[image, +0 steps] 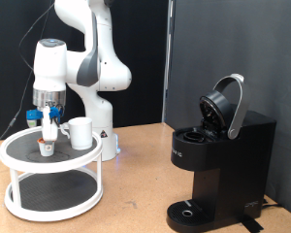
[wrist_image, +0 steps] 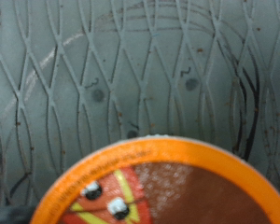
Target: Make a cup of coffee with the keurig machine
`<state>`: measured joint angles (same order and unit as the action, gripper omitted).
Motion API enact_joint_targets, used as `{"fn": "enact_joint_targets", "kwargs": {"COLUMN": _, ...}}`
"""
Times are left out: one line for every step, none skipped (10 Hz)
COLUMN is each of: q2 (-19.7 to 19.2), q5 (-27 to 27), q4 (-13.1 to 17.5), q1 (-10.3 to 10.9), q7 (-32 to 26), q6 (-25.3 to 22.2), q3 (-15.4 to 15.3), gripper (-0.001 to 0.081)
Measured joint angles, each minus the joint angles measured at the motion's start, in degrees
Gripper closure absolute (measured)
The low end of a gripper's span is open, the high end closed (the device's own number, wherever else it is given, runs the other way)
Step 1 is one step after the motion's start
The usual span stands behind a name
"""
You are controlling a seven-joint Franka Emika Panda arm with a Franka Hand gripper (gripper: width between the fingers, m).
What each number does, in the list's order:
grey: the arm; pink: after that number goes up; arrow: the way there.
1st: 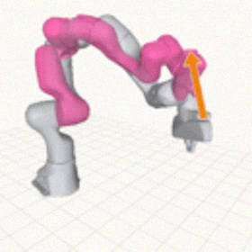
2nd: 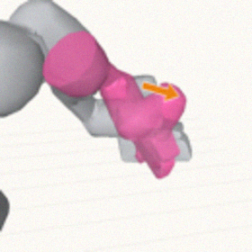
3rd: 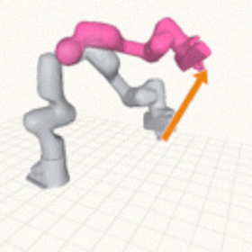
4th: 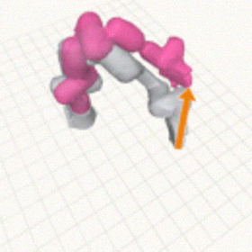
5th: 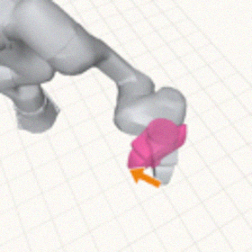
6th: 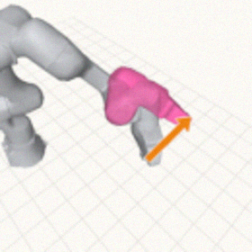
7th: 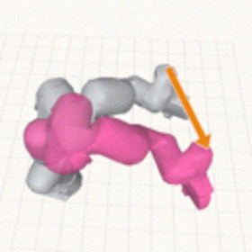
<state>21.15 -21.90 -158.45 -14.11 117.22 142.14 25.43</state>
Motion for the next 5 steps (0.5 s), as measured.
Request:
{"fn": "enact_joint_targets", "kwargs": {"q2": 0.0, "q5": 0.0, "q4": 0.0, "q1": 0.0, "q7": 0.0, "q6": 0.1, "q3": 0.0, "gripper": 0.0276}}
{"fn": "enact_joint_targets", "kwargs": {"q2": 0.0, "q5": 0.0, "q4": 0.0, "q1": 0.0, "q7": 0.0, "q6": 0.1, "q3": 0.0, "gripper": 0.0405}}
{"fn": "enact_joint_targets", "kwargs": {"q2": 0.0, "q5": 0.1, "q4": 0.0, "q1": 0.0, "q7": 0.0, "q6": 0.1, "q3": 0.0, "gripper": 0.0405}}
{"fn": "enact_joint_targets", "kwargs": {"q2": 0.2, "q5": 0.8, "q4": 0.0, "q1": 0.0, "q7": -0.6, "q6": 0.0, "q3": 0.1, "gripper": 0.0405}}
{"fn": "enact_joint_targets", "kwargs": {"q2": 0.7, "q5": 2.2, "q4": 0.3, "q1": 0.1, "q7": -2.0, "q6": -0.9, "q3": 0.3, "gripper": 0.0405}}
